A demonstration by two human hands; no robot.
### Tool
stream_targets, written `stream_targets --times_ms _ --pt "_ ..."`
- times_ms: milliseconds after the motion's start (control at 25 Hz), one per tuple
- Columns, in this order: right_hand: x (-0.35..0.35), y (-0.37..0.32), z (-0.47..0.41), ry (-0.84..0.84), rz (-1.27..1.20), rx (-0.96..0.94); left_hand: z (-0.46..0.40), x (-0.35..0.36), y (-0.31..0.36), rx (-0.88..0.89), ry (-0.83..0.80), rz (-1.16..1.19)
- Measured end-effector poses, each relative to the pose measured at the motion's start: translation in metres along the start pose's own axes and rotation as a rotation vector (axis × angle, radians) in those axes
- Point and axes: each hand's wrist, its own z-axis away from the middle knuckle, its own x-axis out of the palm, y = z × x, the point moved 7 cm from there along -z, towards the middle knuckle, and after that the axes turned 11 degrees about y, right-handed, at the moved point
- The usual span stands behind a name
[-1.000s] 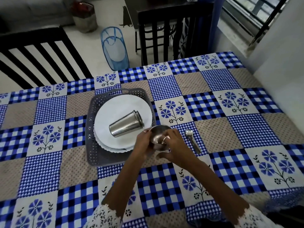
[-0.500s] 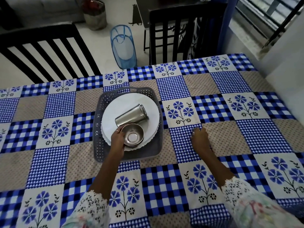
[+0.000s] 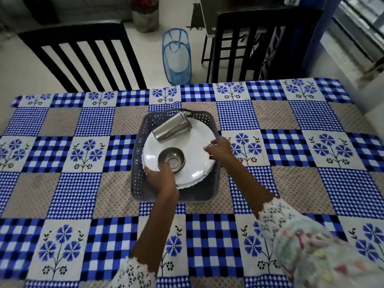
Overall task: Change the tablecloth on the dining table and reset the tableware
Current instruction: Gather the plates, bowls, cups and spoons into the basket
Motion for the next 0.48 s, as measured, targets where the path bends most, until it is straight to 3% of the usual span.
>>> stream_targets --times_ms 120,240,320,480 --pt "0.033 -0.015 0.011 -0.054 0.202 -0.121 0.016 -0.023 -0.022 -0.268 0.060 0.027" --pt "0.035 -0.025 0.009 -0.088 0.487 -0.268 0.039 -0.027 -0.032 -0.619 -0.134 0.054" --pt "0.029 -0.046 -0.004 -0.040 0.683 -0.378 0.050 -0.028 -0.044 -0.829 -0.161 0.108" --pt "0.021 -0.125 -0.050 0.153 0.722 -0.575 0.032 -0.015 -0.066 -0.973 -0.107 0.221"
